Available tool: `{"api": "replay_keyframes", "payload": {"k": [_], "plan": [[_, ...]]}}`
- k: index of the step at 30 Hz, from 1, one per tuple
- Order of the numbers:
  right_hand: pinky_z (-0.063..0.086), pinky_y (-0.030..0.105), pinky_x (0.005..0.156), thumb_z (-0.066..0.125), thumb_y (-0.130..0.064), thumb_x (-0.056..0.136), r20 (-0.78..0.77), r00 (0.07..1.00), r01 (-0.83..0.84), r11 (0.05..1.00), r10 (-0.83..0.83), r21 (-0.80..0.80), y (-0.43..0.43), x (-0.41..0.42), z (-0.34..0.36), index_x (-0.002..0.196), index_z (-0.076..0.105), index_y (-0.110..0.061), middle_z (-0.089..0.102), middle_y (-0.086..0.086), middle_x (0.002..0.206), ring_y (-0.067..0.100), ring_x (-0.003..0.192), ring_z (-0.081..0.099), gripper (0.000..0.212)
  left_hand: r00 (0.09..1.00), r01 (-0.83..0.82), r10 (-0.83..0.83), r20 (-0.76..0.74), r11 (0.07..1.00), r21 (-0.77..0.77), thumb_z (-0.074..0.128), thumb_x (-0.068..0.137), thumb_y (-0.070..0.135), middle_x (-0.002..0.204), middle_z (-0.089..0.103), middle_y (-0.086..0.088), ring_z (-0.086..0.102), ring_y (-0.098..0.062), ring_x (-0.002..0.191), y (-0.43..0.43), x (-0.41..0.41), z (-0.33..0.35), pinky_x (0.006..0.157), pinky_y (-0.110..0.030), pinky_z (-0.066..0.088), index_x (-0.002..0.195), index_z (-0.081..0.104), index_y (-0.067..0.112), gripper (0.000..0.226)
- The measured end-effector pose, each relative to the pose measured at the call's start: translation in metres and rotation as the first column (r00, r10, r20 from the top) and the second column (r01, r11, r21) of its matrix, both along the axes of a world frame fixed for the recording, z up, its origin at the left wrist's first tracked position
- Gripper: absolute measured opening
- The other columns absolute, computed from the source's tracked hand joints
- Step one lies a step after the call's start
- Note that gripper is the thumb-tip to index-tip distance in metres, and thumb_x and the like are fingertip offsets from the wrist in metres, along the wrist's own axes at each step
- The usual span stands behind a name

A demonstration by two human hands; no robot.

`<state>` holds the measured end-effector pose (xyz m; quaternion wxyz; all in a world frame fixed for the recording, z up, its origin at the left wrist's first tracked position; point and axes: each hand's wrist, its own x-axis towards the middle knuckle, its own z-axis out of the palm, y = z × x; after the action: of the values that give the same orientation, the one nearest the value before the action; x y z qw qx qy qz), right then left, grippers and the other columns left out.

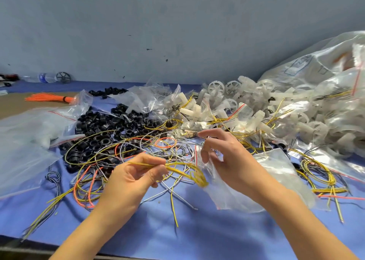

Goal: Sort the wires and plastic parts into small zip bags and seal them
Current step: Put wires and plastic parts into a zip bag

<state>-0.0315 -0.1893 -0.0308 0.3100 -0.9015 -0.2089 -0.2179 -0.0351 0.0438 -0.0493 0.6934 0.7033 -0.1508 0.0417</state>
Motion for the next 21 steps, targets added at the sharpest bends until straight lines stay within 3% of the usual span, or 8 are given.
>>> {"api": "replay_keyframes", "payload": {"k": [5, 8, 10, 14, 17, 19, 21], "plan": [[0.035, 0.018, 0.097, 0.051, 0.012, 0.084, -0.033, 0.999, 0.037, 0.997, -0.035, 0.067, -0.002, -0.001, 0.004, 0.068, 0.045, -0.044, 0.055, -0.008, 0.127, 0.013, 0.123, 0.048, 0.058, 0.978, -0.1, 0.107, 0.181, 0.994, -0.051, 0.072, 0.071, 0.021, 0.077, 0.073, 0.006, 0.064, 0.0, 0.065, -0.009, -0.001, 0.017, 0.06, -0.011, 0.048, 0.082, 0.075, 0.028, 0.013], [0.035, 0.016, 0.098, 0.051, 0.011, 0.084, -0.055, 0.998, 0.044, 0.992, -0.038, 0.117, -0.003, -0.005, 0.008, 0.067, 0.046, -0.043, 0.056, -0.008, 0.126, 0.009, 0.123, 0.048, 0.057, 0.957, -0.098, 0.052, 0.286, 0.984, 0.151, 0.071, 0.073, 0.032, 0.082, 0.073, 0.012, 0.065, -0.004, 0.073, -0.019, -0.004, 0.012, 0.067, -0.013, 0.047, 0.083, 0.074, 0.033, 0.011], [0.037, 0.023, 0.099, 0.051, 0.01, 0.084, -0.05, 0.998, 0.038, 0.992, -0.032, 0.122, -0.002, -0.007, 0.011, 0.067, 0.047, -0.043, 0.055, -0.008, 0.126, 0.012, 0.123, 0.048, 0.056, 0.915, -0.126, 0.008, 0.403, 0.956, 0.266, 0.072, 0.077, 0.028, 0.085, 0.072, 0.016, 0.066, -0.002, 0.079, -0.029, -0.007, 0.006, 0.071, -0.009, 0.046, 0.083, 0.073, 0.034, 0.008], [0.042, 0.035, 0.098, 0.051, 0.01, 0.08, 0.002, 1.0, 0.0, 0.99, -0.001, 0.144, 0.006, -0.011, 0.014, 0.07, 0.049, -0.037, 0.056, -0.004, 0.124, 0.016, 0.121, 0.05, 0.048, 0.834, -0.206, -0.015, 0.552, 0.919, 0.337, 0.069, 0.081, 0.031, 0.089, 0.068, 0.018, 0.064, -0.002, 0.087, -0.057, -0.007, -0.001, 0.078, -0.015, 0.047, 0.089, 0.07, 0.036, 0.01], [0.044, 0.038, 0.094, 0.046, 0.006, 0.077, 0.059, 0.998, 0.012, 0.97, -0.027, 0.243, 0.008, -0.013, 0.018, 0.069, 0.047, -0.035, 0.057, -0.004, 0.119, 0.019, 0.116, 0.052, 0.042, 0.882, -0.232, 0.058, 0.468, 0.917, 0.324, 0.07, 0.084, 0.028, 0.086, 0.069, 0.018, 0.062, -0.003, 0.079, -0.079, -0.006, -0.003, 0.07, -0.016, 0.045, 0.092, 0.068, 0.039, 0.014], [0.044, 0.038, 0.093, 0.044, 0.002, 0.074, 0.084, 0.996, 0.013, 0.961, -0.037, 0.275, 0.011, -0.014, 0.019, 0.069, 0.05, -0.032, 0.058, -0.004, 0.118, 0.019, 0.116, 0.052, 0.036, 0.937, -0.189, 0.076, 0.34, 0.931, 0.312, 0.066, 0.09, 0.028, 0.072, 0.066, 0.012, 0.055, -0.002, 0.064, -0.095, -0.005, -0.001, 0.06, -0.021, 0.044, 0.085, 0.068, 0.04, 0.013], [0.044, 0.039, 0.092, 0.045, 0.002, 0.071, 0.101, 0.995, 0.001, 0.97, -0.026, 0.243, 0.016, -0.016, 0.018, 0.069, 0.056, -0.025, 0.06, -0.002, 0.116, 0.018, 0.114, 0.052, 0.029, 0.977, -0.082, 0.032, 0.211, 0.968, 0.236, 0.055, 0.09, 0.027, 0.064, 0.061, 0.012, 0.052, -0.005, 0.063, -0.107, -0.004, -0.001, 0.061, -0.026, 0.047, 0.074, 0.062, 0.036, 0.019]]}}
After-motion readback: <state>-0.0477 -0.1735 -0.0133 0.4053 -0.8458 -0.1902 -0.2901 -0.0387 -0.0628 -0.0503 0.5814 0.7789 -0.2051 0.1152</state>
